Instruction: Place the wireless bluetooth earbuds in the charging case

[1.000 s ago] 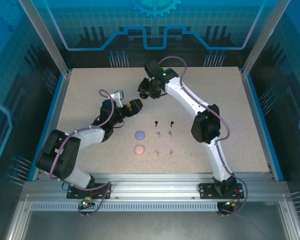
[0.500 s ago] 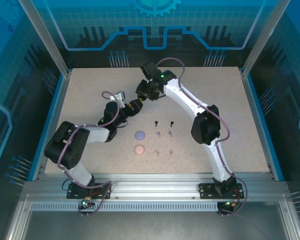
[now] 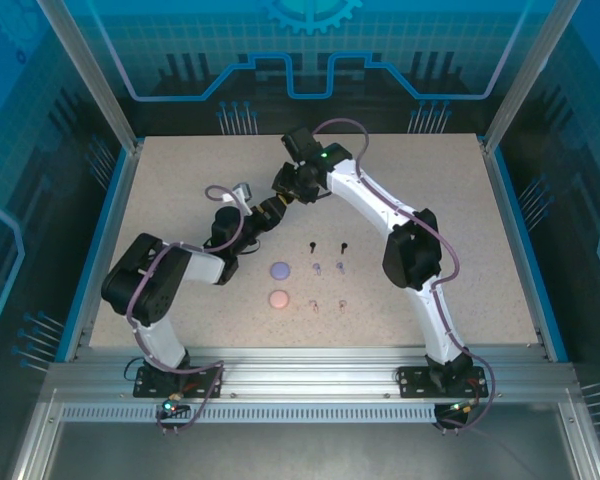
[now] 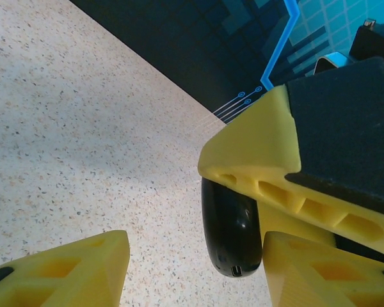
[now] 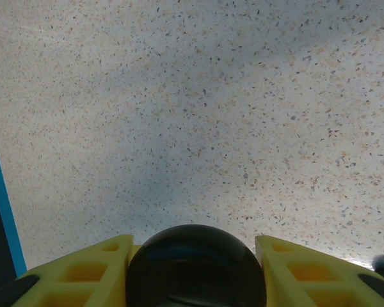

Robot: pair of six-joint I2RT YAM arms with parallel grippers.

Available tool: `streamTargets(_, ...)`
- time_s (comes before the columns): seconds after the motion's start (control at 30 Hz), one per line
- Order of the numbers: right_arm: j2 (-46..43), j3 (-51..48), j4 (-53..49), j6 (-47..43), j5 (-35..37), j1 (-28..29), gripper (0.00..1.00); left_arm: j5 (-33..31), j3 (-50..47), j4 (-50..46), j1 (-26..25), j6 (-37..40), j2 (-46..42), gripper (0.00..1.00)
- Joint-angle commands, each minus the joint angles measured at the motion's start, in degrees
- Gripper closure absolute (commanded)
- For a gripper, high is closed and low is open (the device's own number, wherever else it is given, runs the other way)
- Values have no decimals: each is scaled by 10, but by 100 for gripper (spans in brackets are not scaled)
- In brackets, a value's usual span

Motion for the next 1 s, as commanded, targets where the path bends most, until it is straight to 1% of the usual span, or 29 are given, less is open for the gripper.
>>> streamTargets(0.0,-31,-8,12,12,-9,7,59,-13,13,26,-8,-6,15,42)
streamTargets(0.2,-35,-15,18,14,-13,7,59,-19,18,34,-13,-7,23,48)
streamTargets(0.37,-41,-23,23,14,-15,7,59,-21,22,42,-14,-11,30,56)
streamTargets(0.47,-45,-32,28,15,-17,7,59,-22,24,48,-14,-13,33,62)
streamTargets(0.7,-58,-49,44,22,-21,7,58,-22,21,57,-18,-13,31,80)
streamTargets(0.8,-62,-50,49,25,-23,7,56,-20,19,60,-20,-13,28,89)
streamTargets(0.9,-67,-49,55,27,-24,7,52,-17,17,60,-21,-12,24,92)
streamTargets(0.97,-69,-46,58,27,-24,7,46,-15,17,59,-21,-12,21,95)
